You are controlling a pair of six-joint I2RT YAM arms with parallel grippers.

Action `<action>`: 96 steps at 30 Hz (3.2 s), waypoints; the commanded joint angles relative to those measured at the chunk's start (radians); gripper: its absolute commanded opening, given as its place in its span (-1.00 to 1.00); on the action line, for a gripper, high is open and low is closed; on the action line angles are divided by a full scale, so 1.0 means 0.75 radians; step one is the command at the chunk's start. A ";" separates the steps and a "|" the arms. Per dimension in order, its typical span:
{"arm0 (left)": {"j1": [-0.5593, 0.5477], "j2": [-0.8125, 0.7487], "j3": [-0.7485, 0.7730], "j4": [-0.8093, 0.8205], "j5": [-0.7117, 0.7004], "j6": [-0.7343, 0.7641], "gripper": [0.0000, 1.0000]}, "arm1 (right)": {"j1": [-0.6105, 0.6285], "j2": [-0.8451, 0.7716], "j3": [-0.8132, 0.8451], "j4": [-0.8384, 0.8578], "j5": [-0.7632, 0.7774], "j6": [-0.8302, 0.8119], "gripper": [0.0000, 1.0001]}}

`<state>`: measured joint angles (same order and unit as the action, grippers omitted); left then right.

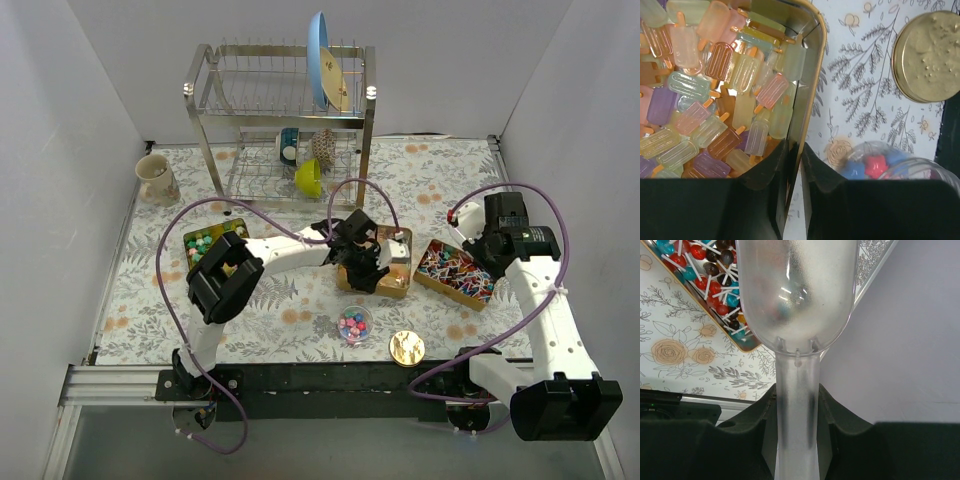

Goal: Pack the candies
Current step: Move the storage box to the center of the board, then adjust the spatula.

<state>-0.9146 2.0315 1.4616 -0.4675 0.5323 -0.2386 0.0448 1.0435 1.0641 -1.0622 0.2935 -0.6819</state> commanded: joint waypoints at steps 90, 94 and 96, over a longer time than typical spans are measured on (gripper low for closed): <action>0.876 -0.733 -0.775 1.034 1.098 -1.711 -1.00 | 0.795 0.296 0.528 0.191 -1.064 -0.107 0.78; 0.874 -0.723 -0.767 1.055 1.108 -1.741 -1.00 | 0.795 0.312 0.496 0.234 -1.042 -0.138 0.65; 0.876 -0.717 -0.763 1.055 1.108 -1.744 -1.00 | 0.795 0.327 0.489 0.234 -1.046 -0.160 0.48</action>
<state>-0.2619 1.5021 0.8536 0.2928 1.3281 -1.5333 0.6415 1.2846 1.4372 -0.9424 -0.4526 -0.7715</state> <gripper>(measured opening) 0.055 0.810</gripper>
